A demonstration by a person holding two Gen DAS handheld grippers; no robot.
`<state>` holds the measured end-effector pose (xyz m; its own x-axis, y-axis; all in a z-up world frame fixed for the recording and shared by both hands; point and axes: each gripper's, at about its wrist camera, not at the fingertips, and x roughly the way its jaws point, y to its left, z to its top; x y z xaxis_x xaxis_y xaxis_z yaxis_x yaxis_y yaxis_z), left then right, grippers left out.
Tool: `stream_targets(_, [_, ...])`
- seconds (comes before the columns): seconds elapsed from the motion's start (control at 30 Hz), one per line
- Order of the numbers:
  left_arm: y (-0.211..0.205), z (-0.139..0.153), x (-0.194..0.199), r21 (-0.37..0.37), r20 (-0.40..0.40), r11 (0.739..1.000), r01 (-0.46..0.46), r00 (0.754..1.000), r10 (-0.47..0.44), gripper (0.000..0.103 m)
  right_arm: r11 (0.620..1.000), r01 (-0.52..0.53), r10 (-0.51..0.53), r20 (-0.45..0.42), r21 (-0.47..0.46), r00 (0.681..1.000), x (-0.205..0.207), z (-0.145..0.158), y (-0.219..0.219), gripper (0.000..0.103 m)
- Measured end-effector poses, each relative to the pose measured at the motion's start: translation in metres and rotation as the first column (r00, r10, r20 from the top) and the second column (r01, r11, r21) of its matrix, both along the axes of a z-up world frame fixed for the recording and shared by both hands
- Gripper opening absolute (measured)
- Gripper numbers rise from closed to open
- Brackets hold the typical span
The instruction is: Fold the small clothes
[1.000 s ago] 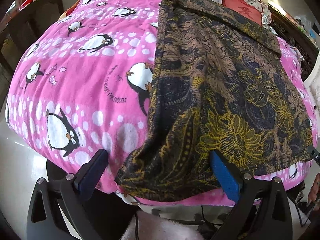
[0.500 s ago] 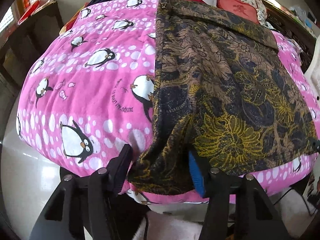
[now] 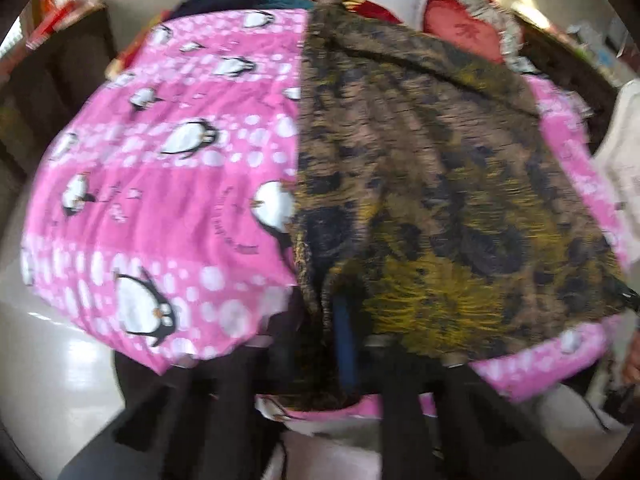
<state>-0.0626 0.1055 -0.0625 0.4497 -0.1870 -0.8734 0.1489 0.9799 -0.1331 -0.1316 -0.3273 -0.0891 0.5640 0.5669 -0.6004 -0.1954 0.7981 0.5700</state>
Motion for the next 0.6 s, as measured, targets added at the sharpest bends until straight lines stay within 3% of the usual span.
stream_targets(0.1, [-0.001, 0.005, 0.004, -0.010, -0.009, 1.000, 0.027, 1.000, -0.027, 0.008, 0.996, -0.009, 0.005, 0.039, 0.086, 0.999, 0.001, 0.012, -0.003, 0.006])
stream_targets(0.23, [0.012, 0.029, 0.017, -0.146, -0.003, 0.988, 0.048, 0.999, -0.049, 0.008, 0.990, -0.017, 0.002, 0.106, 0.141, 0.994, 0.006, 0.034, -0.008, 0.006])
stream_targets(0.37, [0.015, 0.059, 0.044, -0.165, 0.053, 0.985, 0.054, 0.998, -0.046, 0.008, 0.984, -0.009, -0.025, 0.184, 0.180, 0.983, 0.033, 0.060, -0.018, 0.006])
stream_targets(0.6, [0.013, 0.113, 0.144, -0.186, 0.130, 0.982, 0.038, 0.991, -0.014, 0.008, 0.979, 0.025, -0.081, 0.270, 0.204, 0.959, 0.125, 0.102, -0.034, 0.006])
